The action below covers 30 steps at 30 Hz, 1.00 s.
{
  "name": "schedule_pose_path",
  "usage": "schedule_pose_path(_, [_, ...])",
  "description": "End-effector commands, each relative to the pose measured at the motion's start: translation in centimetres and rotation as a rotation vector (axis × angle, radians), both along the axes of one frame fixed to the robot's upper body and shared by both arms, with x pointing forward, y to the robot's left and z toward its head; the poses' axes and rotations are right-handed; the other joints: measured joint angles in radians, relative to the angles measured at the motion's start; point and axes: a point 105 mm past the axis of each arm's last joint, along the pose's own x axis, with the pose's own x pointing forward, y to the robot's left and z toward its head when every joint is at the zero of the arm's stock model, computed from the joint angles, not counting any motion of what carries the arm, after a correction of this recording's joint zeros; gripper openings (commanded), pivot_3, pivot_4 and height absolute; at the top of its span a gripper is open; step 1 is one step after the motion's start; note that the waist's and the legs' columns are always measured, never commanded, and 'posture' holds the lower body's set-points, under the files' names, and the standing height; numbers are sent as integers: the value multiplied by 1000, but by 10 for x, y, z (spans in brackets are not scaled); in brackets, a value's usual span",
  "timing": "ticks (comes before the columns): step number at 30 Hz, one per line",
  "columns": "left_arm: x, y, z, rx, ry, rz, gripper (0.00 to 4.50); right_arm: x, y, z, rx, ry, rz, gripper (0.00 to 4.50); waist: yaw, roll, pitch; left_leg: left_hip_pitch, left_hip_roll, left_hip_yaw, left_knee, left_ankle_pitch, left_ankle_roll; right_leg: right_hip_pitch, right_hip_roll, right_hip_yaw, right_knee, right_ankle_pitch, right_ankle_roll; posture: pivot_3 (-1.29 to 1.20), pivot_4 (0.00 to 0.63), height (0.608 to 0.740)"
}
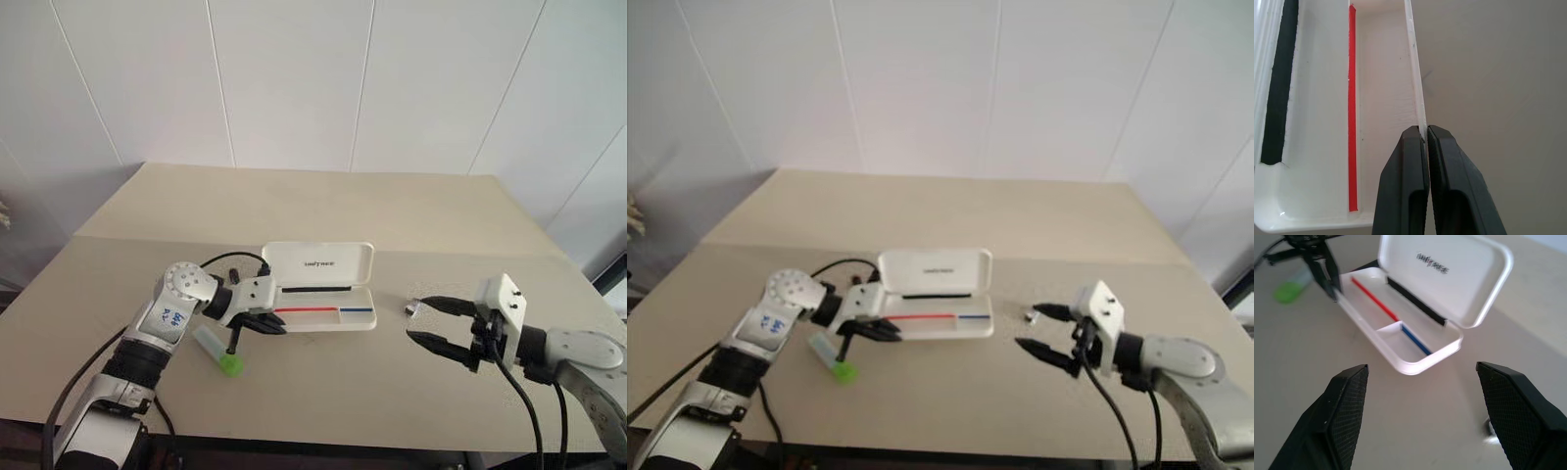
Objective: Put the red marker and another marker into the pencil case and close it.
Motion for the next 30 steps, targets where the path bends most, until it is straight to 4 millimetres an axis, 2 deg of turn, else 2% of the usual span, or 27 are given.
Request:
schedule_pose_path(1, [-7, -5, 9, -20, -25, -31, 17, -10, 1, 16, -14, -71, 39, 4500, -2, 0, 0, 0, 0, 0, 0, 0, 0, 0, 0, 0, 0, 0, 0, 0, 150, 740])
schedule_pose_path(11, [-22, -11, -7, 3, -19, -44, 17, -20, -6, 11, -25, -45, 24, 4500, 1, 0, 0, 0, 0, 0, 1, 0, 0, 0, 0, 1, 0, -2, -3, 0, 150, 740])
schedule_pose_path(19, [-18, -13, -16, 13, -63, -26, 17, -17, -5, 12, -21, -48, 13, 4500, 1, 0, 0, 0, 0, 1, 2, 0, 0, 0, 0, 2, -1, -3, -6, 0, 150, 740])
schedule_pose_path(24, [-19, -15, -18, 15, -78, -21, 1379, -17, -6, 12, -25, -50, 8, 4500, 2, 0, 0, 0, 0, 1, 2, 0, 0, 0, 0, 2, -1, -4, -7, 0, 150, 740])
schedule_pose_path(30, [-23, -14, -13, -4, -81, -10, 3260, -16, -6, 12, -29, -50, 11, 4500, 0, 0, 0, 0, 0, 1, 2, 0, 0, 0, 0, 2, -1, -4, -7, 0, 150, 740])
